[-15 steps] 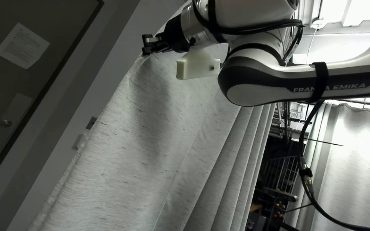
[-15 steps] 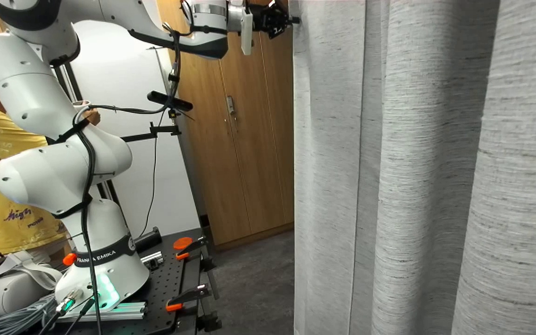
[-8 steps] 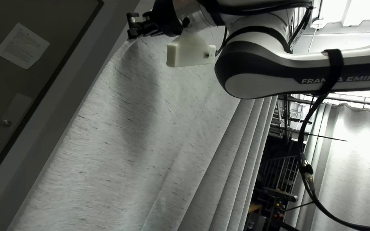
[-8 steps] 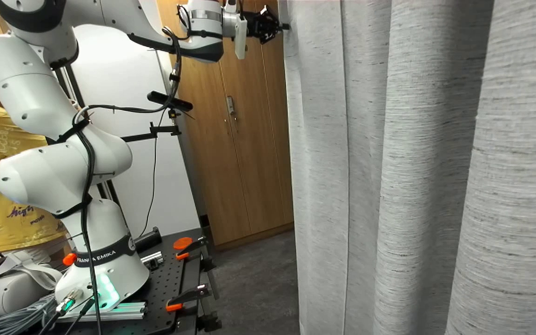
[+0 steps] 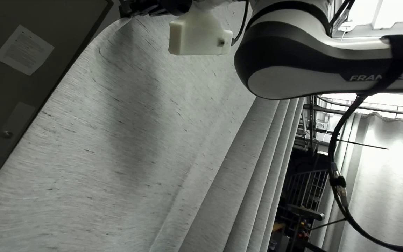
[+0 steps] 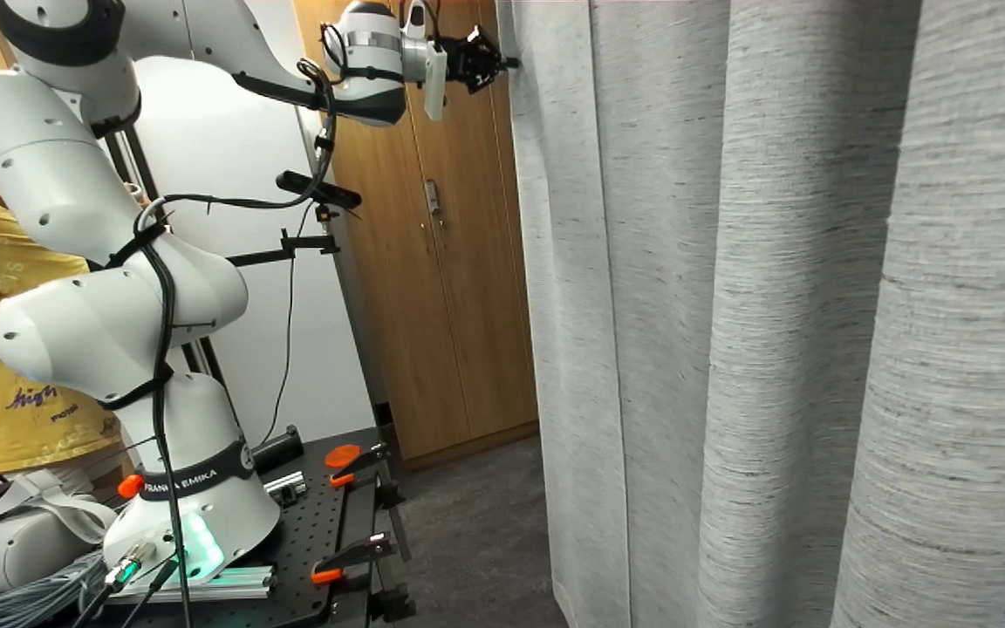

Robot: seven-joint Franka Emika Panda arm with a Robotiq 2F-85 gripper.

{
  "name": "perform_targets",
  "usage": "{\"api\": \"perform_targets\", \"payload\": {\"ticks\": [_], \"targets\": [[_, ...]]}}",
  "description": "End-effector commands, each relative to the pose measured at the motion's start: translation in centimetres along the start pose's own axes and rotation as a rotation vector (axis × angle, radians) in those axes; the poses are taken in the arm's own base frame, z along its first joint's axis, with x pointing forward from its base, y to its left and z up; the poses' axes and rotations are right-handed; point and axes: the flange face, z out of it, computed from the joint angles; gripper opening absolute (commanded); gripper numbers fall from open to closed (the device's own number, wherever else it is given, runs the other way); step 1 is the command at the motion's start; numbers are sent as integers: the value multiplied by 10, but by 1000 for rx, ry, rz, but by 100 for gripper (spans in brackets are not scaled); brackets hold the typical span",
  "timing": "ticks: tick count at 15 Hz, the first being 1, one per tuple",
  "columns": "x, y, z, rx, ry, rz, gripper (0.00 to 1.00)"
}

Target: Draw the curtain

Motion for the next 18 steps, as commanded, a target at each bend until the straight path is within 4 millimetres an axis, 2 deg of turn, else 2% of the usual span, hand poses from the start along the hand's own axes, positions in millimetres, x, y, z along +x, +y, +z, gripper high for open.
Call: {"api": "perform_targets", "payload": {"ticks": [1,5,14,17,18], "targets": [[-27,-67,-8,149,-19,-15,0],[-11,-80,-26,158,23,-9,0],[34,-124,-77,203,142,47,0],[29,-166,-93,273,138,24,0],[32,-171,-97,273,140,8,0]]}}
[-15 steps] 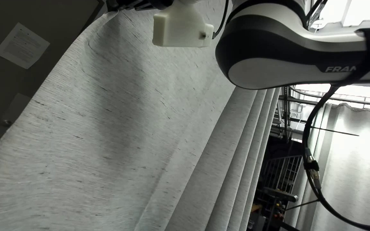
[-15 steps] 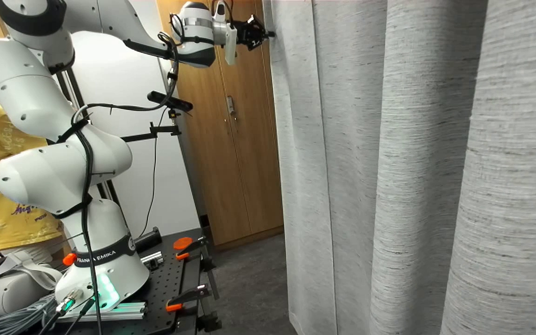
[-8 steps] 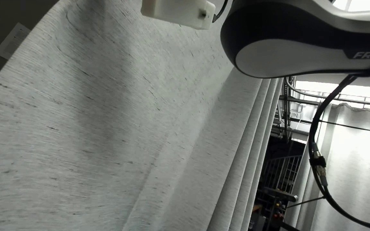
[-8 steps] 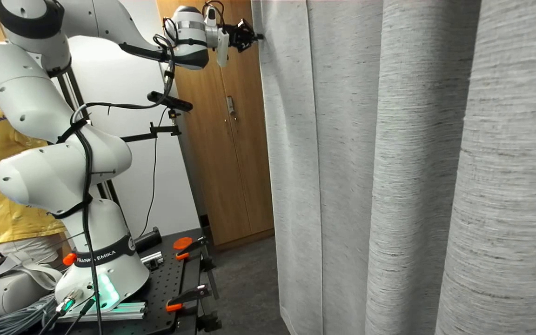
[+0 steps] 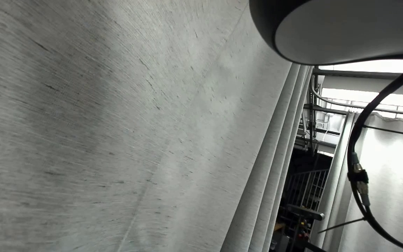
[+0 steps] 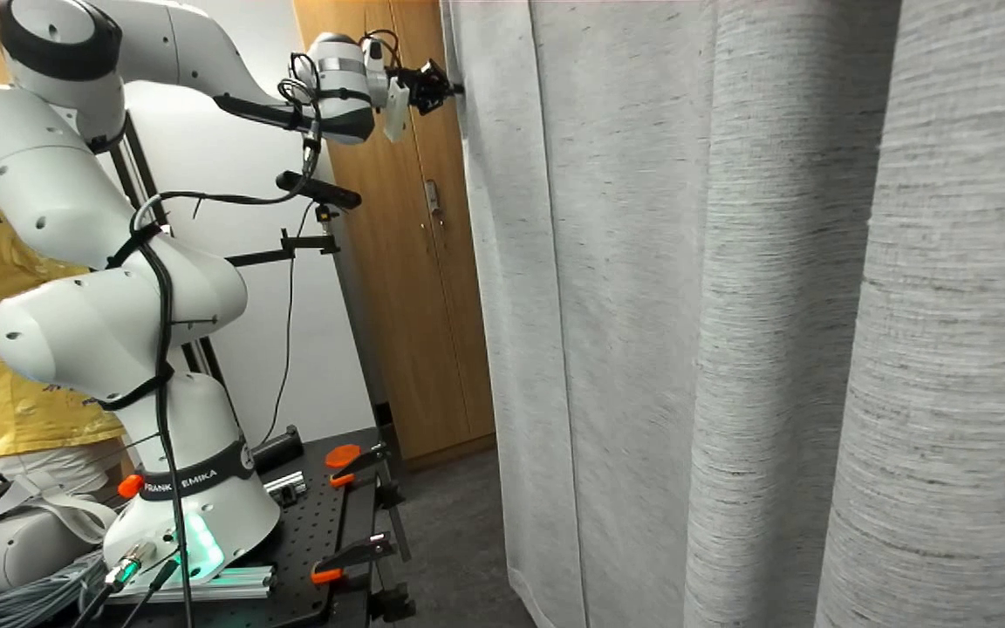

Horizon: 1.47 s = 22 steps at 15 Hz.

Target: Draw the curtain

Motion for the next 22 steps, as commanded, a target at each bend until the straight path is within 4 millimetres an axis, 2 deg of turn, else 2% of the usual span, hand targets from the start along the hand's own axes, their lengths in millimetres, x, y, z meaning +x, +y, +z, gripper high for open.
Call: {"api": "perform_targets", "payload": {"ticks": [1,11,22], "targets": [[-27,-69,-14,141,-36,-42,0],[-36,-79,-11,-70,-178,-245,0],[-50,-102,-25,-346,-421,-462,0]]}}
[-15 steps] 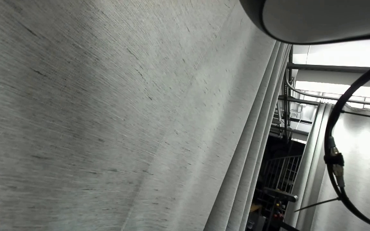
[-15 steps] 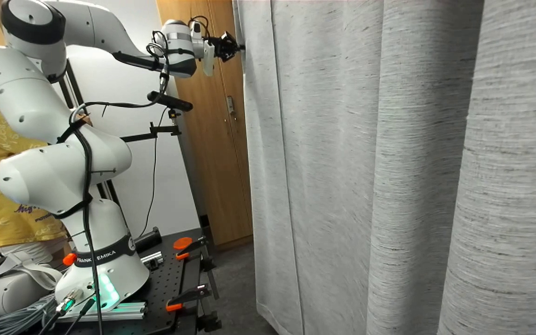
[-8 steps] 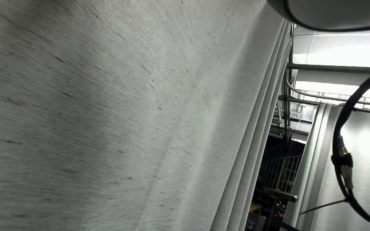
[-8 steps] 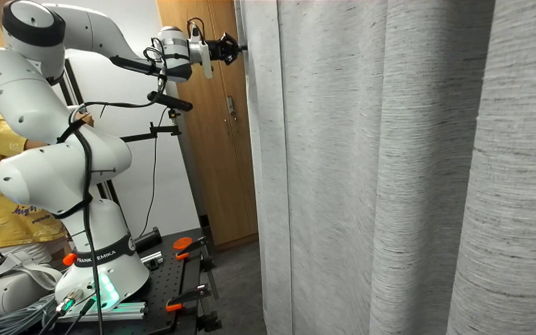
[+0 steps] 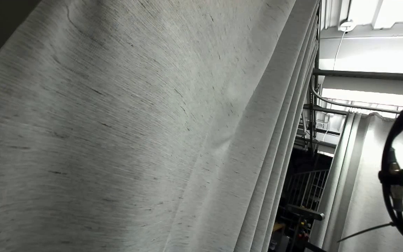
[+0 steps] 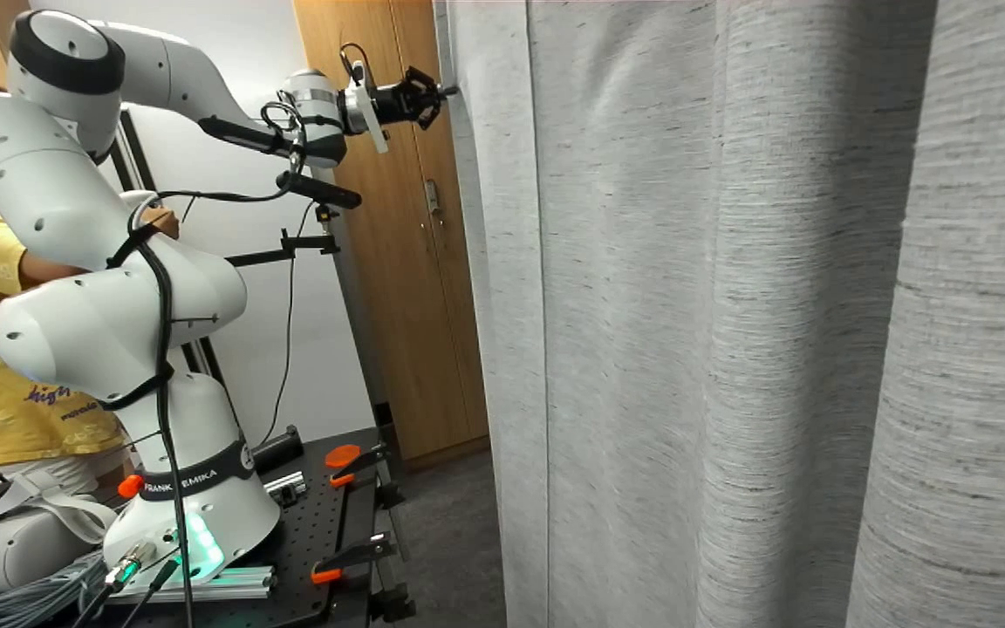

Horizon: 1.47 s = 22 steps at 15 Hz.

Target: Draw the curtain

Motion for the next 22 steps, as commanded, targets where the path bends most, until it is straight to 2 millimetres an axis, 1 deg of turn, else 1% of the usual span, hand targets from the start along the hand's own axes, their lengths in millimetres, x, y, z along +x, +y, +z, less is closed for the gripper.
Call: {"api": "perform_targets", "payload": {"ticks": [1,2,3,4,6,7,9,22], "targets": [[-24,-62,-31,75,-62,-125,23],[-25,-64,-33,63,-83,-143,29],[-8,-20,-14,-1,-52,-67,34],[-13,-33,-19,5,-56,-80,18],[-11,-30,-20,-2,-53,-72,33],[-11,-27,-18,-1,-56,-66,34],[-12,-24,-14,0,-63,-61,34],[-12,-24,-14,-1,-62,-62,34]]}}
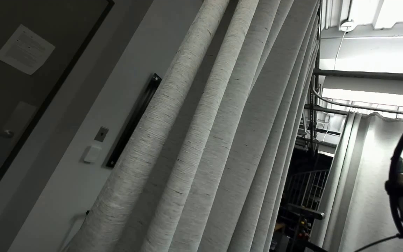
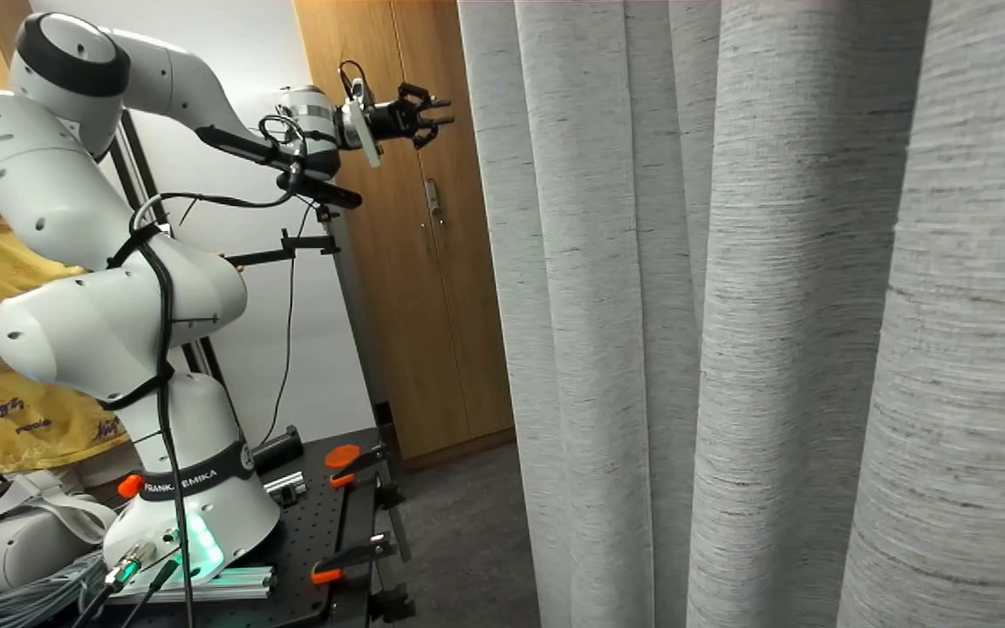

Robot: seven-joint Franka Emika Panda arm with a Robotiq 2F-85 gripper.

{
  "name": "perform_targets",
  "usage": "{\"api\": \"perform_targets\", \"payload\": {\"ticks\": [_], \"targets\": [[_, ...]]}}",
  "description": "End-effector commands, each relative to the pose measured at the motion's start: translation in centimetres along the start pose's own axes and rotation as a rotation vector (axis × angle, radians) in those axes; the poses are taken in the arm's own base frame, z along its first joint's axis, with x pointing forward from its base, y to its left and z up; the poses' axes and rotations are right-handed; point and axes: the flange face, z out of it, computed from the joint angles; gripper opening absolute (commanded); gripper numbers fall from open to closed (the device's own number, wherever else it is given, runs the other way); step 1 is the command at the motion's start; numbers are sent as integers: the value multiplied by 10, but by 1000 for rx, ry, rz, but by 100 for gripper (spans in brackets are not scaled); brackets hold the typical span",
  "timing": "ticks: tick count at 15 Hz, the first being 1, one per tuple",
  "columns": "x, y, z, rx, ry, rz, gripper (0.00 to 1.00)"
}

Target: Draw the curtain

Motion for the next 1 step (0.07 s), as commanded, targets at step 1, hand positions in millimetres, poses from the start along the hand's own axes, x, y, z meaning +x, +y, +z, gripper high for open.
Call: {"api": "perform_targets", "payload": {"ticks": [1], "targets": [[-1,1,-1,0,0,0,34]]}}
